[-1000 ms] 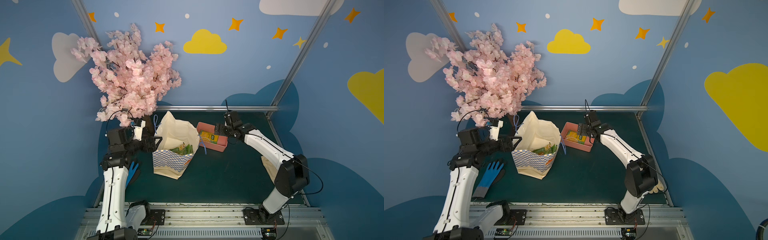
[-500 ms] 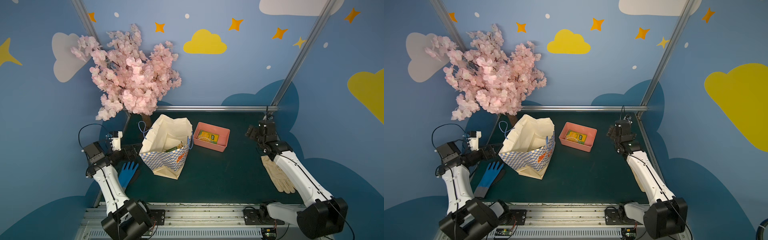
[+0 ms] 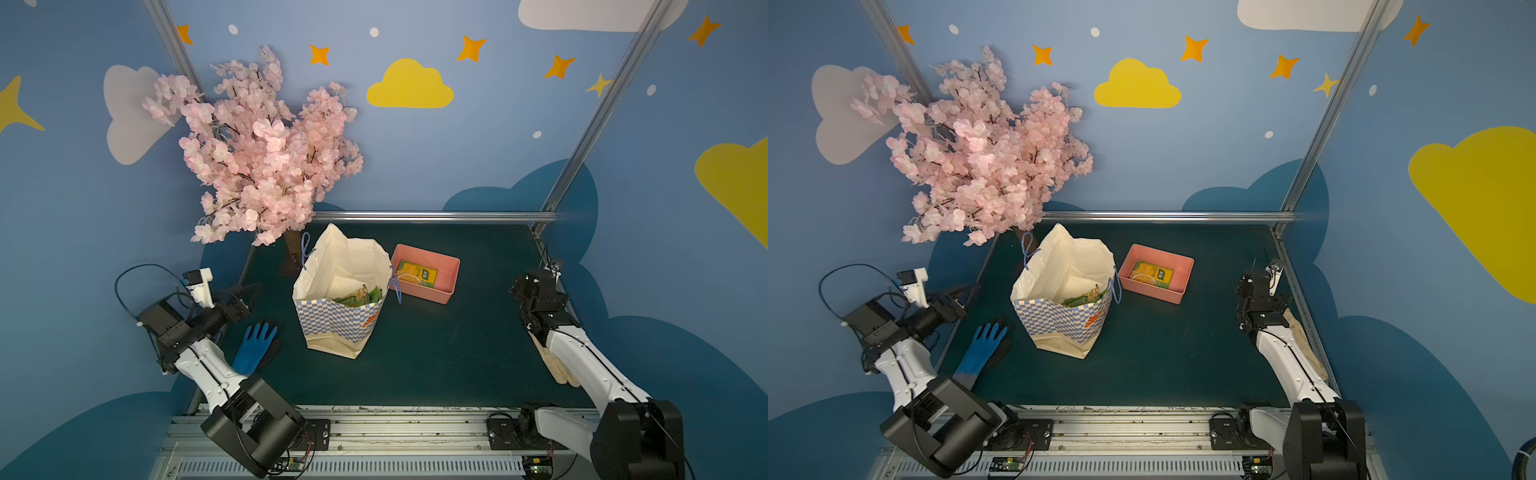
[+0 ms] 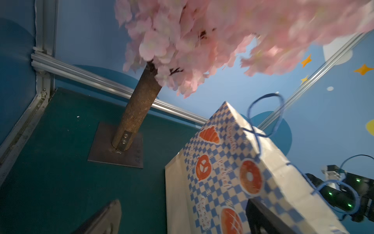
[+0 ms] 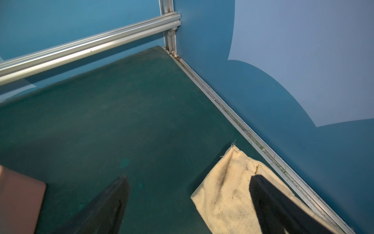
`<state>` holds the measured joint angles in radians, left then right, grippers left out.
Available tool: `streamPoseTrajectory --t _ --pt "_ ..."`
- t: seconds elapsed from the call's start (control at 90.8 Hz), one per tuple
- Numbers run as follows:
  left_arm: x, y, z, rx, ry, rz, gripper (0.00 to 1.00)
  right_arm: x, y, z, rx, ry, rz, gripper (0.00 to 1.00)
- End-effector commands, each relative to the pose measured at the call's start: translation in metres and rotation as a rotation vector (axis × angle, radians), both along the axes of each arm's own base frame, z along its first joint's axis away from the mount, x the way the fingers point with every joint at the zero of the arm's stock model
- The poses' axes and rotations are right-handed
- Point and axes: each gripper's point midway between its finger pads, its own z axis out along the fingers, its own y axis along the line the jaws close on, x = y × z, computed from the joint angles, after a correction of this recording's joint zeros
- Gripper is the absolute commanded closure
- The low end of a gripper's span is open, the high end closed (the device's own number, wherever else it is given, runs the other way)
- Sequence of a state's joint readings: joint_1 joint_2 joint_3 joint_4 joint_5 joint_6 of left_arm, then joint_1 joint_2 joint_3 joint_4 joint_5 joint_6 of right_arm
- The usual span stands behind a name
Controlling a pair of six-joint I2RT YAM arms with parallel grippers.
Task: Place the condiment packets inside the bag
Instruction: Reset both arms
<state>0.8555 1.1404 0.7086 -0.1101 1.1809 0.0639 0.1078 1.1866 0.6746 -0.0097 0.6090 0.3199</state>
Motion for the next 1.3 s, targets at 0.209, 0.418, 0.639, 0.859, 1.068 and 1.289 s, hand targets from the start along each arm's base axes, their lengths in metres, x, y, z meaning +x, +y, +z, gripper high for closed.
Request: streamPoseTrajectory --t 0.209,0.418,0.639,0.859,1.068,1.289 --pt "0.047 -0.118 -0.072 0.448 -0.131 -0.023 0.0 0.015 -0.003 -0.046 -0.071 -0.011 0.116 0.02" --pt "0.09 -0.113 -0.116 0.347 -0.004 0.015 0.0 0.019 0.017 -0.059 -0.067 -0.07 0.253 0.02" --pt "0.1 -0.103 -0.13 0.356 0.068 0.071 0.0 0.031 0.027 -0.072 -0.048 -0.087 0.305 0.02" --pt "0.077 -0.097 -0.127 0.409 -0.019 0.177 0.0 0.026 0.037 -0.07 -0.075 -0.088 0.367 0.02" --pt "0.087 -0.104 -0.133 0.522 -0.054 0.251 0.0 0.039 0.063 -0.08 -0.067 0.006 0.521 0.02" --pt "0.09 -0.11 -0.139 0.545 -0.02 0.221 0.0 0.041 0.055 -0.08 -0.026 0.006 0.505 0.02"
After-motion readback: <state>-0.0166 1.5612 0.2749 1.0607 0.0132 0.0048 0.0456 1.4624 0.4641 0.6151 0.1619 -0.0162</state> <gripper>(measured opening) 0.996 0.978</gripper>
